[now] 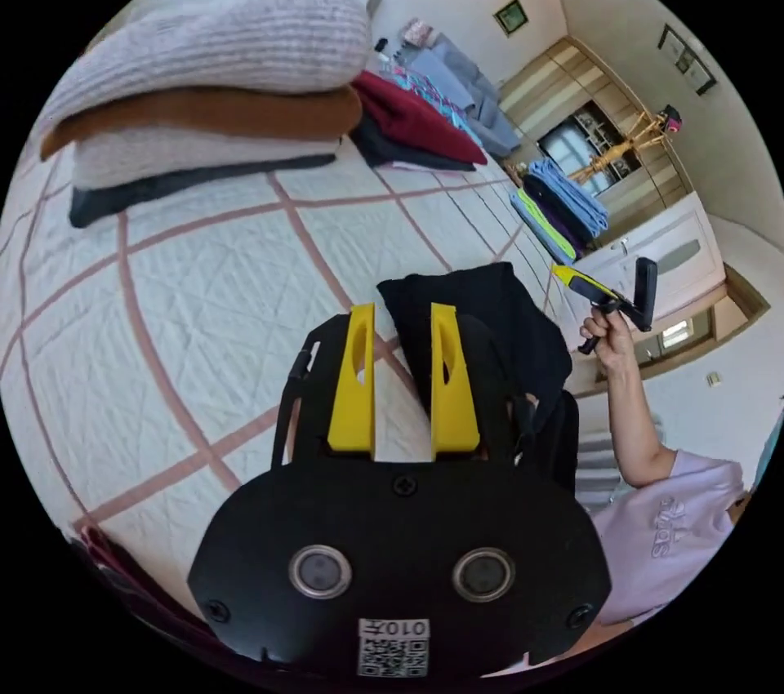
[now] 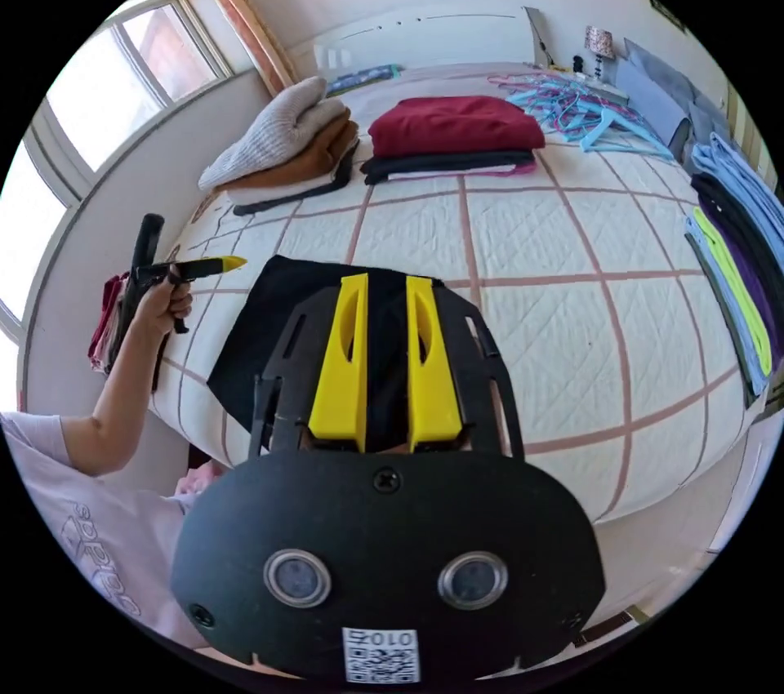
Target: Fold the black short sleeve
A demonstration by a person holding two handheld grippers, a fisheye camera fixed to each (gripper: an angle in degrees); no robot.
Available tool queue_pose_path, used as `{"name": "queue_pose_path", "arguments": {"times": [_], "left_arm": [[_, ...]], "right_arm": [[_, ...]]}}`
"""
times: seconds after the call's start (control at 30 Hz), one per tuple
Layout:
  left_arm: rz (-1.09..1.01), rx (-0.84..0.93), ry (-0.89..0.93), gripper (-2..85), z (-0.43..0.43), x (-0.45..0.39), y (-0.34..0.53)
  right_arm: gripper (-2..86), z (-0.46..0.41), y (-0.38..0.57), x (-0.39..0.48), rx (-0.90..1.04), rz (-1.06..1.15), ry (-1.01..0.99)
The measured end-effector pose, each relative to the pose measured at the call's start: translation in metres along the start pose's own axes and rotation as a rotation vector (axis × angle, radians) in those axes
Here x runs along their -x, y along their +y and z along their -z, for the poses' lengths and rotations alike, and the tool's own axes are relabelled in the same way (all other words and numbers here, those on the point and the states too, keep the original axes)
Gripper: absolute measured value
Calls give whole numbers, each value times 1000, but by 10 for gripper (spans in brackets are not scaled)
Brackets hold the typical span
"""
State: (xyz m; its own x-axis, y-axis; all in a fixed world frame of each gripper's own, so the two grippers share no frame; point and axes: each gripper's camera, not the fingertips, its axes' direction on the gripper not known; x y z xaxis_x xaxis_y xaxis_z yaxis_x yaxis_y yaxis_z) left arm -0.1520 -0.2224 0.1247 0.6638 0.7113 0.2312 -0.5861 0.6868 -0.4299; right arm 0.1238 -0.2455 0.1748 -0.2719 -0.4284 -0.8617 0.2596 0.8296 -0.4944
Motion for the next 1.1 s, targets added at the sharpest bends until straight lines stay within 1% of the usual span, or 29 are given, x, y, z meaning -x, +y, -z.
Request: {"name": "queue_pose_path", "arguments": {"times": [0.07, 0.1, 0.13, 0.23, 0.33, 0.47, 0.63, 0.7, 0.73, 0.8, 0.87, 0.93, 0.97, 1.0, 1.07, 1.1], "left_arm": [[-120, -25, -75, 86, 24, -33, 19], [-228, -9, -93, 84, 30, -59, 33], [-329, 31, -91, 82, 29, -86, 48], [-465, 139, -123, 78, 8, -136, 82], [-487, 214, -182, 75, -20, -164, 102], [-474, 215, -158, 67, -35, -188, 110], [-355, 239, -131, 43, -51, -204, 115], [-315, 238, -149, 33, -50, -210, 118], [-293, 241, -163, 25, -49, -214, 119], [-283, 242, -179, 18, -48, -224, 124], [-286, 249, -191, 16, -49, -233, 128], [-275, 241, -174, 22, -49, -245, 133], [-275, 244, -174, 24, -49, -248, 134], [-285, 252, -185, 31, -46, -257, 135], [-348, 231, -221, 46, -36, -281, 138], [-425, 188, -244, 55, -26, -302, 142]], "right_arm": [[67, 25, 26, 3, -38, 61, 16], [67, 29, 35, 5, -34, 79, 3], [68, 34, 53, 7, -25, 104, -24], [68, 40, 99, 8, -30, 104, -140], [68, 37, 134, 9, -43, 55, -196], [68, 22, 153, 18, -16, 41, -222], [56, 1, 144, 24, 85, 58, -233], [46, 15, 135, 25, 67, 80, -220], [43, 30, 130, 27, 28, 107, -229], [39, 48, 124, 37, 6, 191, -203], [38, 39, 124, 46, 111, 289, -114], [36, 9, 128, 37, 238, 248, -73], [35, -4, 131, 30, 294, 193, -97], [34, -6, 133, 28, 306, 177, -89], [39, 14, 139, 30, 216, 167, -37], [41, 20, 140, 28, 188, 150, -30]]}}
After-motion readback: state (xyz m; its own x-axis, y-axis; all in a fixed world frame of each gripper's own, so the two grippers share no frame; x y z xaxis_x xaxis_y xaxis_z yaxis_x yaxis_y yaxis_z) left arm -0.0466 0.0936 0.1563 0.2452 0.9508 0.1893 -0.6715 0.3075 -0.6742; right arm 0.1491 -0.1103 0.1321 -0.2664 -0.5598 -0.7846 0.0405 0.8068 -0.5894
